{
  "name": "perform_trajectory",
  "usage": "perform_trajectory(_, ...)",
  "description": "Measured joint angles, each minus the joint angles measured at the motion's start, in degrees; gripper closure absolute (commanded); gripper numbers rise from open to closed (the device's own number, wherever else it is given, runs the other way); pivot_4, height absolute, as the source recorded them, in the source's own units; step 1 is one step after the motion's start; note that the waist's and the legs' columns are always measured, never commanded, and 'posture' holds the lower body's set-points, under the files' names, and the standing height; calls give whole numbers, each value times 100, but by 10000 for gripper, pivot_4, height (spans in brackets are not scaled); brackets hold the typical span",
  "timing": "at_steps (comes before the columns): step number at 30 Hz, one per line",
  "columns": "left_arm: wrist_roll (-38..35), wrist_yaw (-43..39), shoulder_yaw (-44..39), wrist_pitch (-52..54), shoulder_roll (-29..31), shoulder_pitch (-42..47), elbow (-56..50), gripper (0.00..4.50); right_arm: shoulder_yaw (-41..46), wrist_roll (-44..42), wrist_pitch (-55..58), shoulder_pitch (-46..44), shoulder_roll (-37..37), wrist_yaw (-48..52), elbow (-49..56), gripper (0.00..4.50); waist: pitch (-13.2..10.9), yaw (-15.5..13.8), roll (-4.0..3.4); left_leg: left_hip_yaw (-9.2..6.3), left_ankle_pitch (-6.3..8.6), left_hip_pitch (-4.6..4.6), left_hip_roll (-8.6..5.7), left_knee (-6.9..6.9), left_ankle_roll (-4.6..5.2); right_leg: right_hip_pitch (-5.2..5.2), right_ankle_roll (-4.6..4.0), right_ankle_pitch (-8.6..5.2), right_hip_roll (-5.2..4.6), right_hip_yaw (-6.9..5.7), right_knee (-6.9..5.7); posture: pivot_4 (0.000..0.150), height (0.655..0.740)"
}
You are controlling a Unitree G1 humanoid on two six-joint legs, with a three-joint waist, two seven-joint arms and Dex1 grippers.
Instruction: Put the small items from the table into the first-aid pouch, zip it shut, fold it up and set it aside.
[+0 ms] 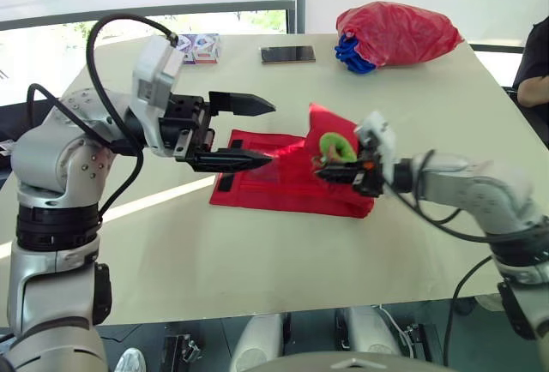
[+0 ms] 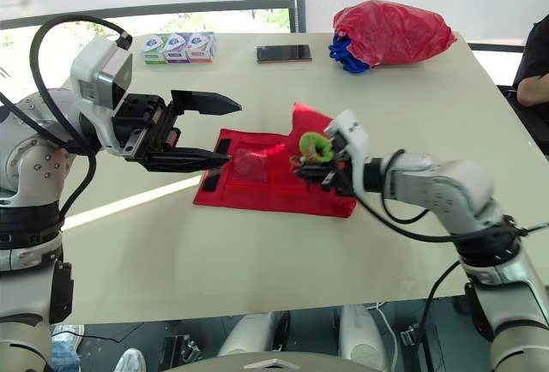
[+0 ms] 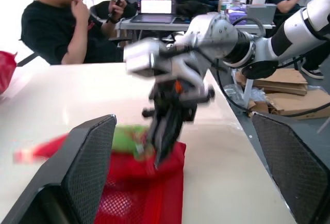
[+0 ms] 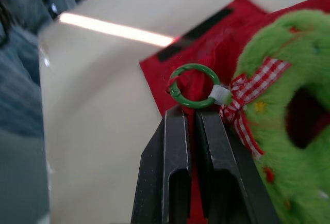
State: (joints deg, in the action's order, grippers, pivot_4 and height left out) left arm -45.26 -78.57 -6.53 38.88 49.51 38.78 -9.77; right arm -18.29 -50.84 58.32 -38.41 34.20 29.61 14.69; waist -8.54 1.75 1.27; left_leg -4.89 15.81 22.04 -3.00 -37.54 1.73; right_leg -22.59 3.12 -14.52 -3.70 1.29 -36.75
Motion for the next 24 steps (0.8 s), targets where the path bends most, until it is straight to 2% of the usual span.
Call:
perform_trajectory(4, -51, 149, -75, 86, 36, -106, -111, 0, -712, 975, -111, -191, -45, 324, -242, 43760, 0, -13, 2, -2, 0, -3, -1, -6, -1, 0, 0, 1, -1, -2, -9, 1500, 7400)
perform_trajectory(7, -113, 231, -210, 109, 69, -176, -198, 0, -838, 1485, -227, -225, -268, 350, -394, 43760, 1, 3, 3, -2, -1, -9, 4, -6, -3, 1, 0, 1, 3, -2, -15, 1500, 7400)
perform_trajectory(10, -143, 283, -210, 137, 70, -258, -257, 0, -790, 1686, -239, -203, -425, 376, -418, 35528, 1, 15, 2, -2, -1, -7, 4, -6, -3, 0, 0, 1, 2, -1, -15, 1500, 7400)
perform_trajectory(12, -166, 317, -216, 163, 70, -306, -262, 0, -682, 1678, -213, -90, -466, 428, -286, 26917, 1, 6, 3, -3, -1, -5, 3, -6, -3, -1, -1, 1, 0, -2, -13, 1500, 7400)
perform_trajectory(13, -170, 338, -220, 169, 71, -317, -265, 0, -597, 1646, -148, 2, -476, 452, -158, 19630, 1, -1, 2, -4, -1, -4, 2, -6, -3, -1, -1, 1, -1, -2, -12, 1500, 7400)
perform_trajectory(14, -171, 343, -231, 172, 75, -329, -265, 0, -556, 1610, -96, 56, -476, 484, -60, 17205, 1, -3, 2, -4, -1, -5, 2, -6, -3, -1, -1, 1, -2, -1, -12, 1500, 7400)
perform_trajectory(16, -181, 364, -236, 177, 76, -343, -277, 0, -399, 1526, 27, 159, -507, 493, 192, 6183, 1, -1, 2, -3, -1, -6, 2, -6, -3, 0, -1, 1, -3, -1, -14, 1500, 7400)
perform_trajectory(18, -210, 389, -252, 179, 77, -376, -284, 0, -159, 1403, 118, 202, -525, 497, 458, 195, 0, 0, 2, -4, -1, -7, 2, -6, -3, 0, -1, 1, -2, -1, -14, 1500, 7400)
perform_trajectory(24, -154, 680, -451, 191, 83, -872, -198, 0, 755, 995, 40, 723, -271, 680, 1265, 195, 1, -18, 2, -4, 0, -7, 1, -3, -2, 1, -1, 1, -21, -1, -10, 1500, 7400)
